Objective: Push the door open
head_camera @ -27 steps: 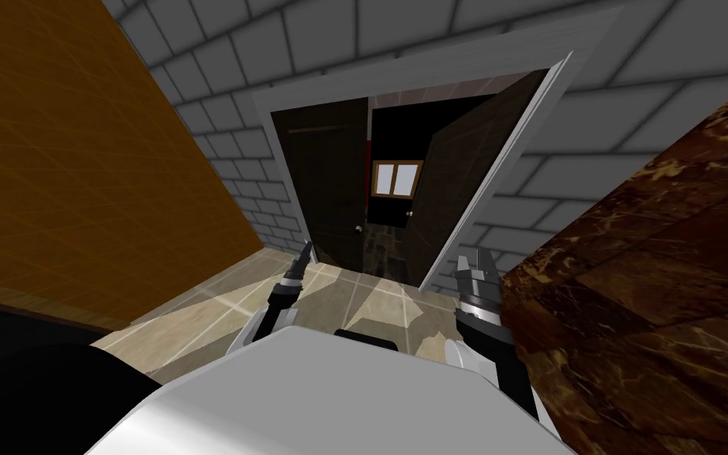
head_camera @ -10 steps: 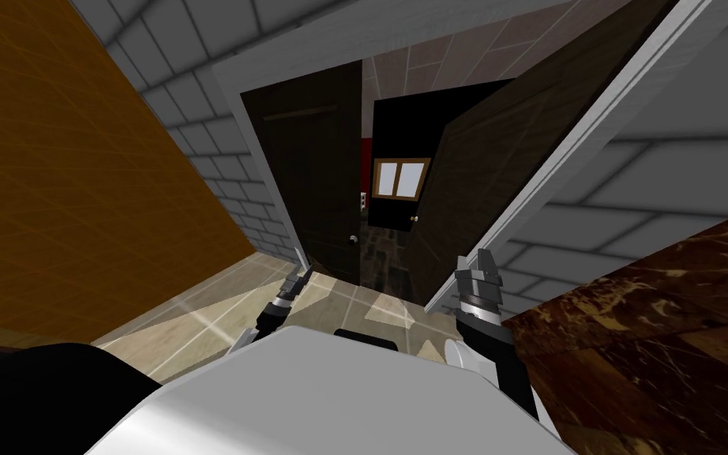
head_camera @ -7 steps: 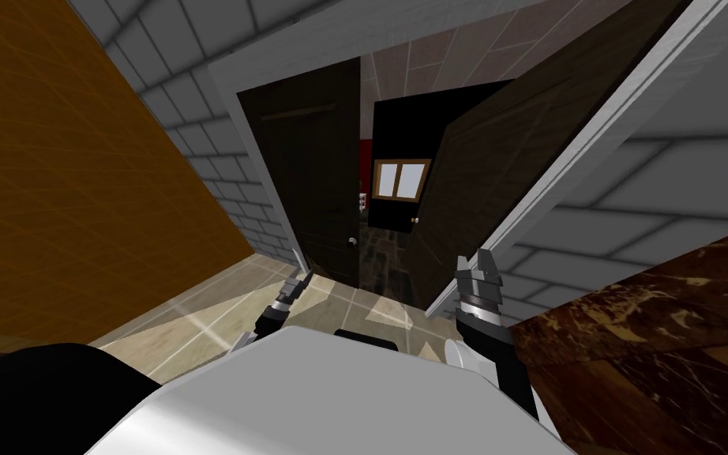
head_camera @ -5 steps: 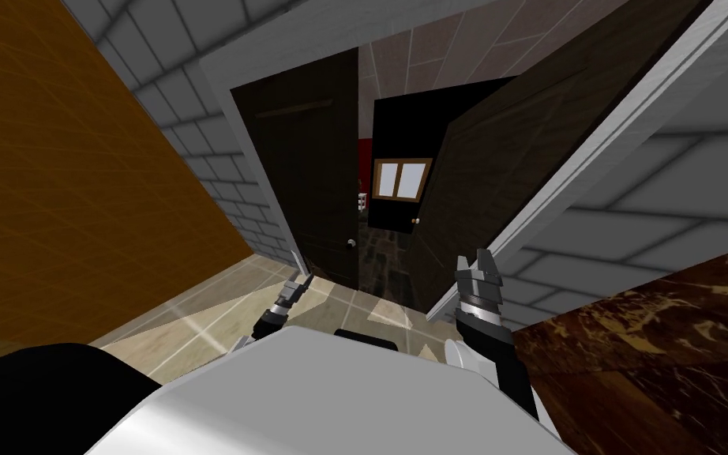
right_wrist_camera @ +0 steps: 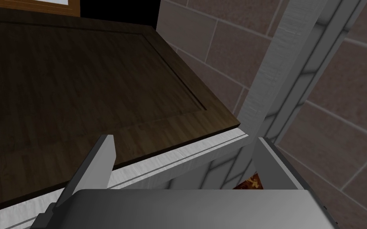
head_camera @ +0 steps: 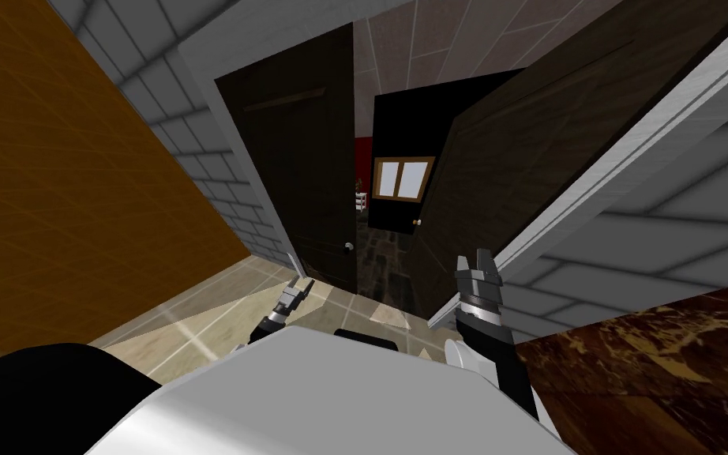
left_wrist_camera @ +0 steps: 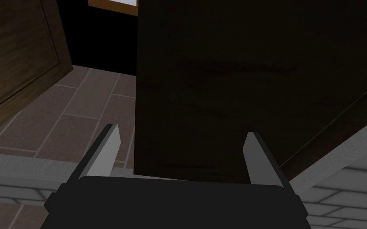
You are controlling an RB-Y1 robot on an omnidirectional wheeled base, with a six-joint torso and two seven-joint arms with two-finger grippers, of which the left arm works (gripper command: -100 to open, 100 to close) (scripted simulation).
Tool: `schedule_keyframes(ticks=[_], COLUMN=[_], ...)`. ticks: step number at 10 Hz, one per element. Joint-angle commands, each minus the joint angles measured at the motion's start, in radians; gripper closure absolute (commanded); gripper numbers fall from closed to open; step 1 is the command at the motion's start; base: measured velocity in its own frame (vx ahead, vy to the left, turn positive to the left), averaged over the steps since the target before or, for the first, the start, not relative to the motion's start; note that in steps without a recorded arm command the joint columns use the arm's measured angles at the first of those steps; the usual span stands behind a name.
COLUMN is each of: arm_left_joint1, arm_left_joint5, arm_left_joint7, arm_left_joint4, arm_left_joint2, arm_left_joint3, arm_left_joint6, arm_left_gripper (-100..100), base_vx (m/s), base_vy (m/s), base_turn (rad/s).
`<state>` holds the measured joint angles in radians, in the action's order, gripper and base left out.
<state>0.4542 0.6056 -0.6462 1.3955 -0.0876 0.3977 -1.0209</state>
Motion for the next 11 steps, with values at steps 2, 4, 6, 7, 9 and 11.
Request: schedule_keyframes(ticks=[2,4,6,7,9,11], arm_left_joint1=[-0.001,-0.001,-0.002,-0.002,-0.002,-0.003], arm_left_joint5=[0.038,0.057,0.086,0.105,0.138,0.169], arm_left_joint7=[-0.041,-0.059,-0.087,-0.106,-0.138,-0.167], arm_left_joint4=[-0.059,-0.086,-0.126,-0.152,-0.198,-0.241], arm_left_joint2=[0.007,0.011,0.018,0.023,0.033,0.044], arm_left_joint3=[0.025,0.036,0.054,0.066,0.086,0.105], arm_left_joint6=[-0.044,-0.064,-0.093,-0.112,-0.145,-0.176], arm_left_gripper=[-100,-100,-100,-100,-100,-100], base_vx=[0.111,0.136,0.116,0.177,0.172,0.218], base_vy=[-0.004,-0.02,-0.027,-0.04,-0.038,-0.041], base_turn=[0.016,0.014,0.012,0.019,0.018,0.02])
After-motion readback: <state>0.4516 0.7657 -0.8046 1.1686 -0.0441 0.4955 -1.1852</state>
